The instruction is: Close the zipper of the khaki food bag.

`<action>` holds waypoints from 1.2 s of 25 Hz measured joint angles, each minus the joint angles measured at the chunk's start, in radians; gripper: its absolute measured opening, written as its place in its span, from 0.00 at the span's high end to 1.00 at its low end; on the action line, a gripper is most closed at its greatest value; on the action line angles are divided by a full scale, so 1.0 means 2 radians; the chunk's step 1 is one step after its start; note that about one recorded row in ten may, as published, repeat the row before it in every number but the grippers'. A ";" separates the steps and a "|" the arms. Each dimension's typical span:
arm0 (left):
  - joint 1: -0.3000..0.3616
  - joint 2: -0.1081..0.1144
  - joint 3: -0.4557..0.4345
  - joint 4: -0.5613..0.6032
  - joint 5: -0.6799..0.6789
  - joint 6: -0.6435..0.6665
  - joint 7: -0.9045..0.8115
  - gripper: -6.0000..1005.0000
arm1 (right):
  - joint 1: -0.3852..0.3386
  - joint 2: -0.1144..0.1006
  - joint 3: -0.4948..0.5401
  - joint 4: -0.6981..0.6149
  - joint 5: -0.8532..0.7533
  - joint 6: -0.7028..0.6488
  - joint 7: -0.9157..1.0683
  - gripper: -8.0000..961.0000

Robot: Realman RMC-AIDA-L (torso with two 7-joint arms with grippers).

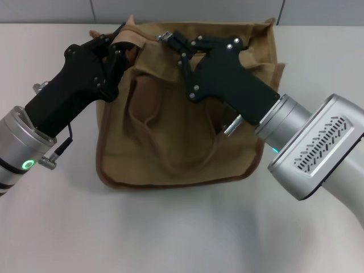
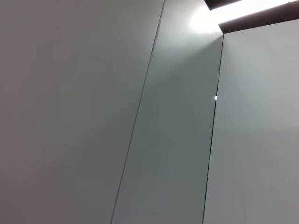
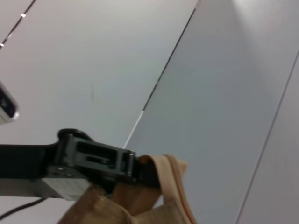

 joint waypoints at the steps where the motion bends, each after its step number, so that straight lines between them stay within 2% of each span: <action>1: 0.001 0.000 -0.001 0.000 -0.001 0.000 0.000 0.98 | -0.002 0.000 0.003 0.000 0.000 0.000 0.000 0.98; 7: 0.011 0.002 -0.010 0.004 -0.003 0.000 0.000 0.98 | -0.016 0.000 0.019 -0.004 0.000 0.000 0.000 0.98; 18: 0.039 0.005 -0.063 0.026 -0.003 -0.001 -0.004 0.97 | -0.044 0.000 0.042 -0.019 0.002 -0.003 0.006 0.98; 25: 0.044 0.005 -0.070 0.033 -0.004 -0.003 -0.005 0.97 | -0.065 -0.001 0.054 -0.027 0.004 -0.003 0.007 0.98; 30: 0.044 0.005 -0.071 0.033 -0.005 -0.004 -0.005 0.96 | -0.088 -0.001 0.090 -0.031 0.005 -0.003 0.007 0.99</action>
